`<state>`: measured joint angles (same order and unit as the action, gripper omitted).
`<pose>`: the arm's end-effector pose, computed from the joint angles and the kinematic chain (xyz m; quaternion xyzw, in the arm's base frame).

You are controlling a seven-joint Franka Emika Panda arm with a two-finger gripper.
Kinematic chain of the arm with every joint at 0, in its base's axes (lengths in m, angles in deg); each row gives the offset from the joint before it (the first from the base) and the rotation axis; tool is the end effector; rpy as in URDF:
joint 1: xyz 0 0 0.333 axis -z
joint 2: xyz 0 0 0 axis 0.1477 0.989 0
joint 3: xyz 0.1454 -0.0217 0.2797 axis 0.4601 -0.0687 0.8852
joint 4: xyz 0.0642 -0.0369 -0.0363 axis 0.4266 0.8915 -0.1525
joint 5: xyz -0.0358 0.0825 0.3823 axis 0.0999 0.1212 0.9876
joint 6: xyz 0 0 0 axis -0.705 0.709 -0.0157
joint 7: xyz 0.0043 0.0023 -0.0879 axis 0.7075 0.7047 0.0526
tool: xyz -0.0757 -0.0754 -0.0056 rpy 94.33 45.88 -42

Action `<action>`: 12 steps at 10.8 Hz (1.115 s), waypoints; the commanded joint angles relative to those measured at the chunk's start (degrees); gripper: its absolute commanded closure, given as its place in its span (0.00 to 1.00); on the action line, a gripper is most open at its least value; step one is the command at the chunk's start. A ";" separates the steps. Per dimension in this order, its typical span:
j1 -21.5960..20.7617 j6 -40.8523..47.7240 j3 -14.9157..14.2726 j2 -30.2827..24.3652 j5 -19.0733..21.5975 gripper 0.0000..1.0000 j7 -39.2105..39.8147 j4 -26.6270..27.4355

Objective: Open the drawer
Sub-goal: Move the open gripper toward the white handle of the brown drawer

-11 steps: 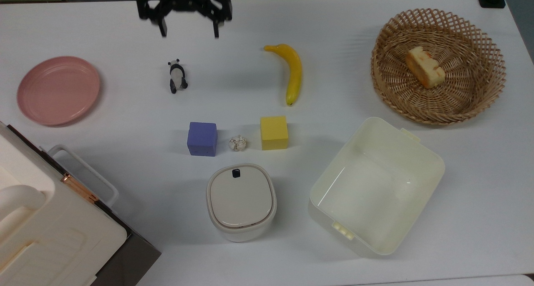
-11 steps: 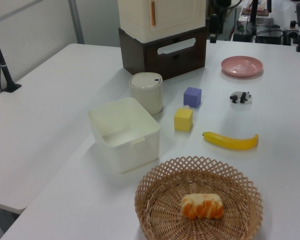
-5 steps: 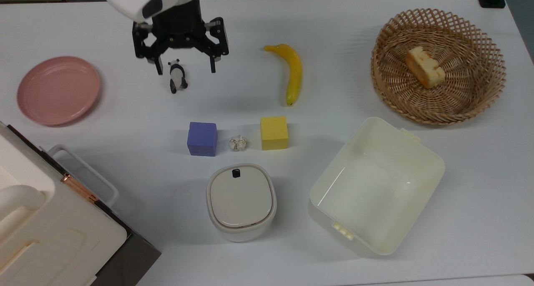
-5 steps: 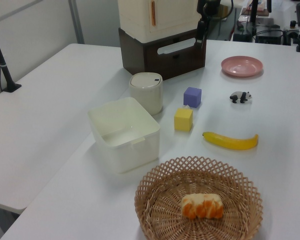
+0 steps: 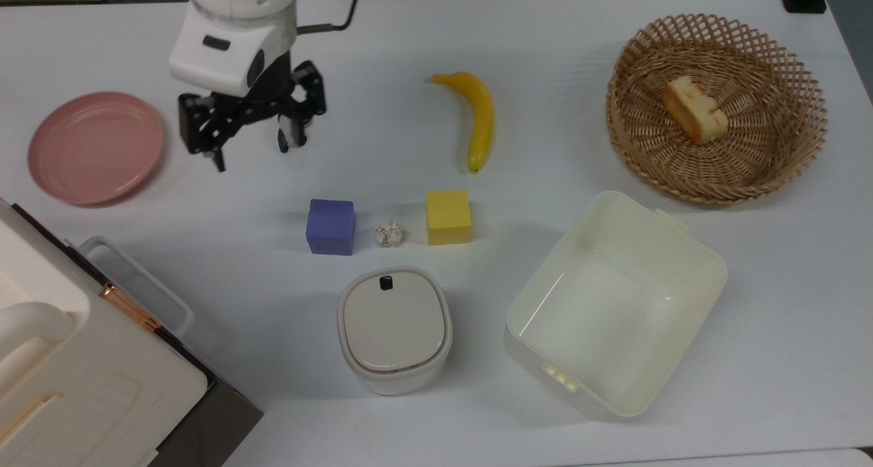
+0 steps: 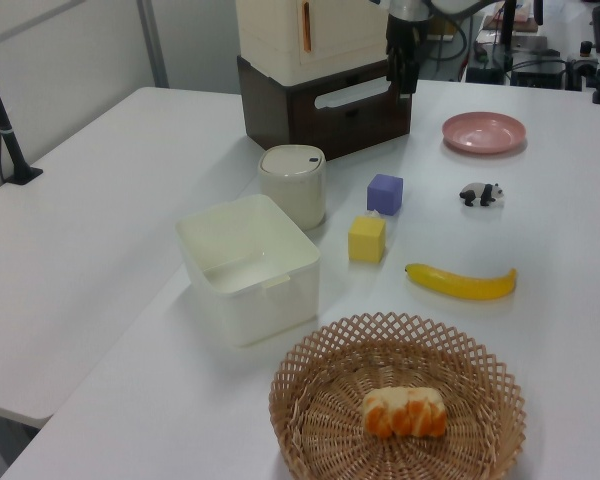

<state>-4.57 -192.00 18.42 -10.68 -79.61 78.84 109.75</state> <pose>0.6690 -0.0631 0.5214 0.9487 0.2900 0.0667 0.1067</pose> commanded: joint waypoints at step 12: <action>6.63 -35.41 0.02 14.34 -23.23 0.18 10.78 -0.35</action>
<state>2.02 -226.18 18.42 3.30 -101.14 88.76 109.83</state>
